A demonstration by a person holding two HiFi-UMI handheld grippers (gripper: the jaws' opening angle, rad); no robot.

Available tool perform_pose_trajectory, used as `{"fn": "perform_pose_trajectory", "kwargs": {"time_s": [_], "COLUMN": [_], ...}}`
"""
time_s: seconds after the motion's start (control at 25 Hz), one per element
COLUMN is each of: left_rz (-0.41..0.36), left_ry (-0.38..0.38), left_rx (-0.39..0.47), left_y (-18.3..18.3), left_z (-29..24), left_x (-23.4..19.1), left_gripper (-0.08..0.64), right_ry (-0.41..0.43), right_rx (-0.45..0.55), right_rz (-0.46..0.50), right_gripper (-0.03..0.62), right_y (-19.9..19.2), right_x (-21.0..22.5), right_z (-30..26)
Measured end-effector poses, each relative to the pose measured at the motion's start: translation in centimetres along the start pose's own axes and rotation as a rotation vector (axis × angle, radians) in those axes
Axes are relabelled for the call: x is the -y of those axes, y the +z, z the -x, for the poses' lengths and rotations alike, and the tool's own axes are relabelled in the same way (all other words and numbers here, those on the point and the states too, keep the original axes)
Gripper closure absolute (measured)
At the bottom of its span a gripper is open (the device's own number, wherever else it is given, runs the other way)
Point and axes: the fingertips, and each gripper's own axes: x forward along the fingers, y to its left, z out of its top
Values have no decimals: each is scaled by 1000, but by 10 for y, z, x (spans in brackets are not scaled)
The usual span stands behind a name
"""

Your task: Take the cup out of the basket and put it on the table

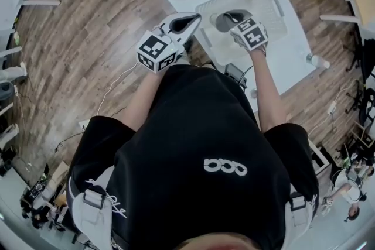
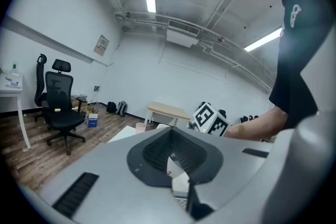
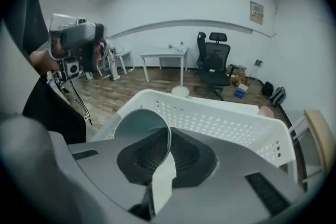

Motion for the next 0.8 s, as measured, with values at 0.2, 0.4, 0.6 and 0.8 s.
{"fn": "perform_pose_trajectory", "kwargs": {"time_s": [0.2,0.4,0.6,0.8], "left_rz": [-45,-93,-128,-162], "left_ry": [-93,-224,-340,-456], "left_rx": [-4,-18,-42,-72], "left_y": [13,23,25,21], "left_z": [-27,-60,-88,-111], "left_x": [27,65,106,149], "left_gripper": [552,552,552,552], "right_ry": [-115,-243,-370,-501], "right_rx": [150,256,301,324], "right_rz": [-26,-117,-237,-362], "right_gripper": [557,557,557,557], "right_y": [21,8,-37,-92], "right_x": [3,12,19,15], "right_z": [72,145,205,256]}}
